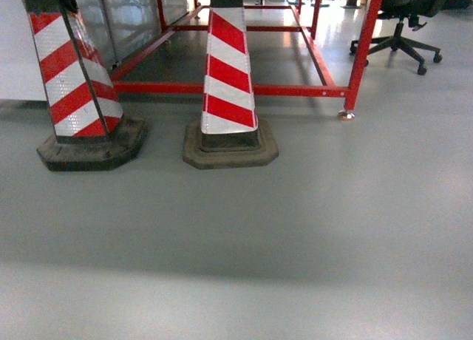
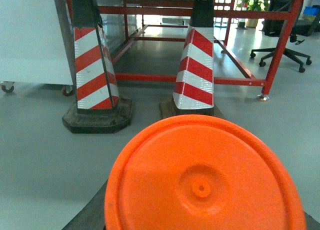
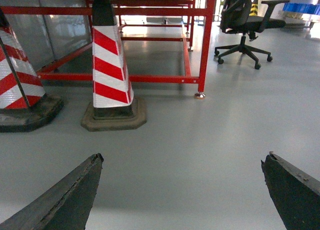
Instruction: Pick capacitor and pack into box
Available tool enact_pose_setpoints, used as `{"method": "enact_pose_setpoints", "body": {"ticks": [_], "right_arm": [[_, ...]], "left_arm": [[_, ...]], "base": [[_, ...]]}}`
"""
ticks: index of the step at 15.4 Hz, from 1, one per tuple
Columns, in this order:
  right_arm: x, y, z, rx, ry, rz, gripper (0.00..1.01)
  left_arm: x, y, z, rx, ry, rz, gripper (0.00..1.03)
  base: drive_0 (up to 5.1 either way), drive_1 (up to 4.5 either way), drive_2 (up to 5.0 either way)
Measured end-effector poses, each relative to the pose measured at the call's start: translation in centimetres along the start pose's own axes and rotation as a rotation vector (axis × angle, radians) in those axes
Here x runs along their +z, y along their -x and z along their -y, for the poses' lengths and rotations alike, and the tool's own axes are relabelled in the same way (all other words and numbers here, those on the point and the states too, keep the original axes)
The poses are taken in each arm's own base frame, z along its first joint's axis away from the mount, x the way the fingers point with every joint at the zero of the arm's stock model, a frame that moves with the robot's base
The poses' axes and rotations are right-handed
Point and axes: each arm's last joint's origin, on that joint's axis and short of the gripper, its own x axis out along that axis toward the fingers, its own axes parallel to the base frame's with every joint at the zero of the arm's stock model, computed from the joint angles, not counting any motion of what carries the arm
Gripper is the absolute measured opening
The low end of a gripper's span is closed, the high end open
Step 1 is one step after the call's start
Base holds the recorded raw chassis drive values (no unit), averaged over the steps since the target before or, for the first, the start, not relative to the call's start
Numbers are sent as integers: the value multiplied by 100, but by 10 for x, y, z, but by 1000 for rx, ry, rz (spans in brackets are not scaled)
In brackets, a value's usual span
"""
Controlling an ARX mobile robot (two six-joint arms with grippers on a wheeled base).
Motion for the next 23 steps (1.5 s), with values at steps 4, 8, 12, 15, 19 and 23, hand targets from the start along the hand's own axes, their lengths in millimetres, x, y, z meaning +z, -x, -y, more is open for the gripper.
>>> {"method": "enact_pose_setpoints", "body": {"ticks": [4, 8, 12, 15, 19, 23], "right_arm": [[0, 0, 0, 3, 0, -4, 98], [0, 0, 0, 3, 0, -1, 98], [0, 0, 0, 0, 0, 2, 98], [0, 0, 0, 0, 0, 1, 98], [0, 0, 0, 0, 0, -2, 98], [0, 0, 0, 1, 0, 0, 98]], "left_arm": [[0, 0, 0, 3, 0, 4, 43], [0, 0, 0, 3, 0, 1, 43], [0, 0, 0, 0, 0, 1, 43], [0, 0, 0, 0, 0, 0, 43], [0, 0, 0, 0, 0, 3, 43], [0, 0, 0, 0, 0, 0, 43]], "base": [[-126, 60, 60], [0, 0, 0], [8, 430, -414], [-9, 408, -427], [-6, 410, -423], [-8, 408, -425]]}}
